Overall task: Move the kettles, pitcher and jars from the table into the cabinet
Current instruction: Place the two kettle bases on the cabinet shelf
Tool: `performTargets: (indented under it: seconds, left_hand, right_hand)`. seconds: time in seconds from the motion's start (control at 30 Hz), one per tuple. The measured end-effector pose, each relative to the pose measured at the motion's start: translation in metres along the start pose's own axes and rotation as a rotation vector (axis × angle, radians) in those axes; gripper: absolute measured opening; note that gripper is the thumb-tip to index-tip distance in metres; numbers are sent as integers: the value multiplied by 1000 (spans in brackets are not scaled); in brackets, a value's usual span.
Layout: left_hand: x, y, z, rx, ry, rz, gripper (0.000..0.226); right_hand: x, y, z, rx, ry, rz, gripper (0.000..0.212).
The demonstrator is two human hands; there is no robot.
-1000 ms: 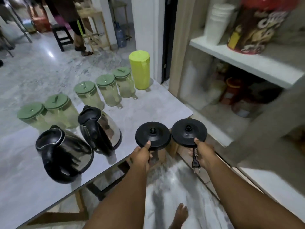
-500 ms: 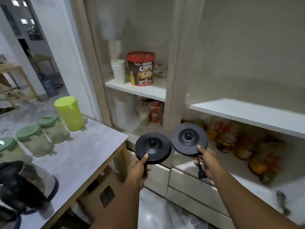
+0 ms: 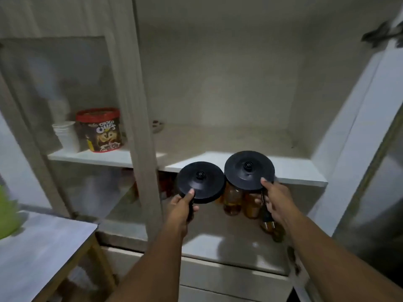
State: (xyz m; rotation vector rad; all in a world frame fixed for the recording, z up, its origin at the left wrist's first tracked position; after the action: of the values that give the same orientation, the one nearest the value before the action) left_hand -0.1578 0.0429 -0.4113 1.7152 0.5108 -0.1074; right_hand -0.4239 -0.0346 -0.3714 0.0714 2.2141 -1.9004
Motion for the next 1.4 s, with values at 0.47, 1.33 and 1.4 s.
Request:
performTargets:
  seconds: [0.47,1.33,1.4]
  left_hand:
    - [-143,86,250,103,3,259,32]
    - [-262,68,386,-174,-137,1431,41]
    - [-275,63,396,-166,-142,1448,36]
  right_hand:
    - [76,-91,223,-140,255,-93,20]
    - [113,-104,352,-47,347,-1307,36]
    - [114,-100,361,-13,343,-1315,32]
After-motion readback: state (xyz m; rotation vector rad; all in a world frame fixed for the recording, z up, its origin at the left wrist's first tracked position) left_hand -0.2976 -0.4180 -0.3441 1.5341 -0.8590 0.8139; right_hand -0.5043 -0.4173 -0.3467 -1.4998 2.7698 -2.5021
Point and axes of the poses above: each hand's wrist, its own z-axis towards the middle knuckle, its own x-axis out of the back of the hand, y = z × x, the point moved 5 cm from there along z, towards the middle knuckle, and after that the axes turned 14 degrees about -y, right-handed, at the moved point
